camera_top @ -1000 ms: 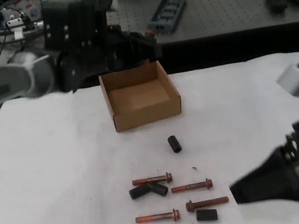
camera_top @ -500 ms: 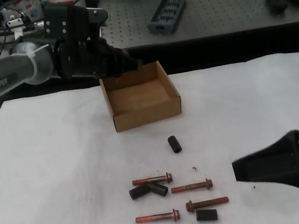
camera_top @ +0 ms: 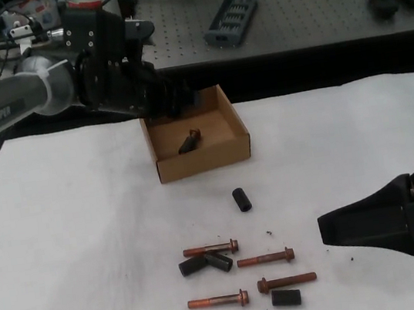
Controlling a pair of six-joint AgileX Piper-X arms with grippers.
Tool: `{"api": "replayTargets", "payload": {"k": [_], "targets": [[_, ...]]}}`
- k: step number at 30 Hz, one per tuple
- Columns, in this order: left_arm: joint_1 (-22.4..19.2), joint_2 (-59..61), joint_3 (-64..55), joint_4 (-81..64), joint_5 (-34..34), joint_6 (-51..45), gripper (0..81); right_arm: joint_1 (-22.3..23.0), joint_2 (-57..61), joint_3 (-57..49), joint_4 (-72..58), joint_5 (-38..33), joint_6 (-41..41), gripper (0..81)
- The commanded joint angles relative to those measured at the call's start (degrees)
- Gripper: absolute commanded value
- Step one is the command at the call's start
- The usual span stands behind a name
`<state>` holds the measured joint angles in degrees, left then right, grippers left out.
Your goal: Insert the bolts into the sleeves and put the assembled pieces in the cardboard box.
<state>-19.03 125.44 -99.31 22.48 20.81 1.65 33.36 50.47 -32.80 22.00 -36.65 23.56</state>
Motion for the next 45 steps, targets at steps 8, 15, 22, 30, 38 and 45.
{"api": "replayTargets", "payload": {"k": [8,15,22,30,38,45], "targets": [[0.88,-3.31,-0.60,6.07,11.03,-4.70,19.7,-0.35,2.79,-0.10,-3.94,4.25,-1.18,31.7],[5.49,-13.02,0.35,7.68,14.65,-4.82,12.0,-0.60,14.47,-2.66,-4.00,3.94,3.91,23.0],[8.95,-28.65,12.18,7.41,10.50,-2.59,12.0,-0.60,25.31,-13.65,-3.50,11.71,2.33,23.0],[7.60,-47.37,40.22,-3.79,6.10,-7.62,12.0,-0.36,40.62,-26.04,7.00,15.57,-2.92,23.0],[5.87,-61.83,58.61,-12.58,2.16,-15.00,12.0,0.15,46.56,-32.17,14.20,27.09,-5.22,23.0],[5.87,-65.59,61.10,-12.22,3.01,-20.99,12.0,1.00,51.97,-37.78,22.83,26.69,-3.09,23.0]]}}
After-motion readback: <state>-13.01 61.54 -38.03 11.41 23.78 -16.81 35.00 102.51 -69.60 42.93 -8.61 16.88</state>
